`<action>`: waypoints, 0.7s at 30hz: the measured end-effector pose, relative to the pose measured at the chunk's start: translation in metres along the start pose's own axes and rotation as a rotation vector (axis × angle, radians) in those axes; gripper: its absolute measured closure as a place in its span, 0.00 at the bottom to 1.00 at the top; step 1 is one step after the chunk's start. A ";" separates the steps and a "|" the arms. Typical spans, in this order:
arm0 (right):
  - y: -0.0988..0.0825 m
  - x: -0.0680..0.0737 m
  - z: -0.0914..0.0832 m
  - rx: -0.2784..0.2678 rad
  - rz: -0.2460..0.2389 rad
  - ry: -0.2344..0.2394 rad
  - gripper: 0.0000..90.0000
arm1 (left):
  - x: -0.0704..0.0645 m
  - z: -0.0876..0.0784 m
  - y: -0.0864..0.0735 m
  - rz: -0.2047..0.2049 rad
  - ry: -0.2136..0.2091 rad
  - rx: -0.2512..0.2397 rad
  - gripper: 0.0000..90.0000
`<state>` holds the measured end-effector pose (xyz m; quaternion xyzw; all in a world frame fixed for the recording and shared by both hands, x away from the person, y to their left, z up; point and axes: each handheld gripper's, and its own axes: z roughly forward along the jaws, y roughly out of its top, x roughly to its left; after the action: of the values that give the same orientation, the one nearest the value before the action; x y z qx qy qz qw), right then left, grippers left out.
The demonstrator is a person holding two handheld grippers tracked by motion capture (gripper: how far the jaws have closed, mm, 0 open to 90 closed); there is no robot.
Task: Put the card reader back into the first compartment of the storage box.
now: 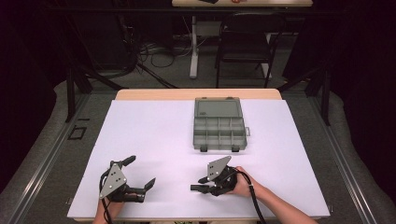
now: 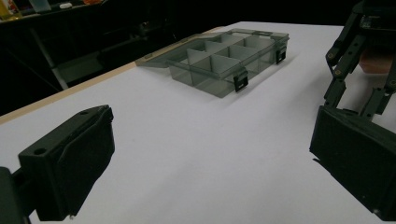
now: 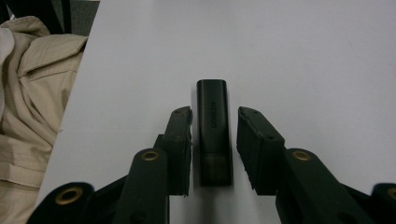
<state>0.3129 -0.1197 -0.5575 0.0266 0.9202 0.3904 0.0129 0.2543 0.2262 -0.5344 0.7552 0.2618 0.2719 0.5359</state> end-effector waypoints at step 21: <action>-0.001 0.002 0.002 -0.009 -0.015 -0.001 0.82 | 0.000 0.002 0.000 0.005 -0.002 0.004 0.00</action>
<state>0.3108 -0.1192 -0.5593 0.0197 0.9185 0.3946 0.0162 0.2552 0.2248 -0.5347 0.7572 0.2599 0.2718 0.5340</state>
